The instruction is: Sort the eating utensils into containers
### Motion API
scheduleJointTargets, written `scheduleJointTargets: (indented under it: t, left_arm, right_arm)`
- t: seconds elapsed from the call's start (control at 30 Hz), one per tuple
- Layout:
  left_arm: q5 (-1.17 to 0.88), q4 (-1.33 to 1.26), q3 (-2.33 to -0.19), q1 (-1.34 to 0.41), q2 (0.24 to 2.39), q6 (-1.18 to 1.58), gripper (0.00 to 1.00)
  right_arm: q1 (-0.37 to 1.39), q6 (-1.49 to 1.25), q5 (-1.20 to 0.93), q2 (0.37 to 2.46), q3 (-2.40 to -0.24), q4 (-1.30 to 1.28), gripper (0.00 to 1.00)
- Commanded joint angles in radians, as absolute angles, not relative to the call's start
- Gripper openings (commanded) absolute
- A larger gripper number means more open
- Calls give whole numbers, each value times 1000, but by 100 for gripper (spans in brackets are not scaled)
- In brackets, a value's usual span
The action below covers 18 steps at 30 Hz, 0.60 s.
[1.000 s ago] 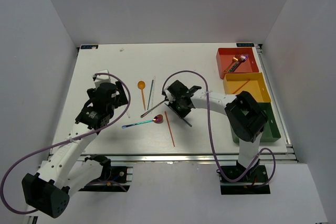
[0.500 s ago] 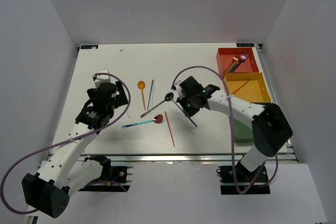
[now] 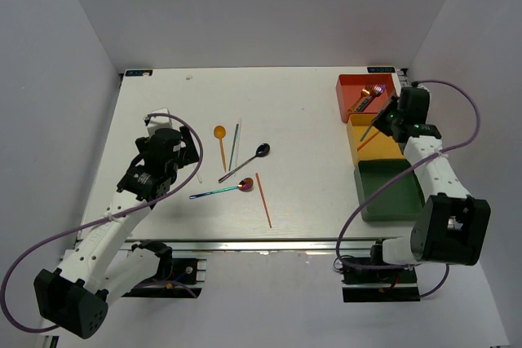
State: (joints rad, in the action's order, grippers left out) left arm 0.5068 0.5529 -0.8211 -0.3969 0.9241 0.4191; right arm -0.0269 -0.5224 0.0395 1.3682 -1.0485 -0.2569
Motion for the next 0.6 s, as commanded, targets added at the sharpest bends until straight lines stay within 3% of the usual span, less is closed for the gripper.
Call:
scheduleJointTargets:
  t: [0.0, 0.3, 0.37, 0.4, 0.47, 0.57]
  left_arm:
    - [496, 543, -834, -399, 910, 414, 98]
    - [495, 543, -836, -399, 911, 413, 98]
    - [497, 543, -835, -399, 914, 413, 98]
    - [494, 542, -836, -399, 916, 413, 98]
    - [495, 543, -836, -399, 917, 413, 98]
    - [497, 543, -838, -399, 917, 413, 98]
  right_arm:
    - [-103, -644, 55, 1419, -1071, -178, 0]
    - [-156, -695, 72, 1509, -1029, -123, 0]
    - [-156, -696, 72, 1508, -1026, -127, 13]
    - [-158, -699, 78, 1505, -1025, -133, 31]
    - [-158, -701, 78, 1482, -1019, -138, 45]
    - [-156, -703, 78, 1431, -1008, -144, 55]
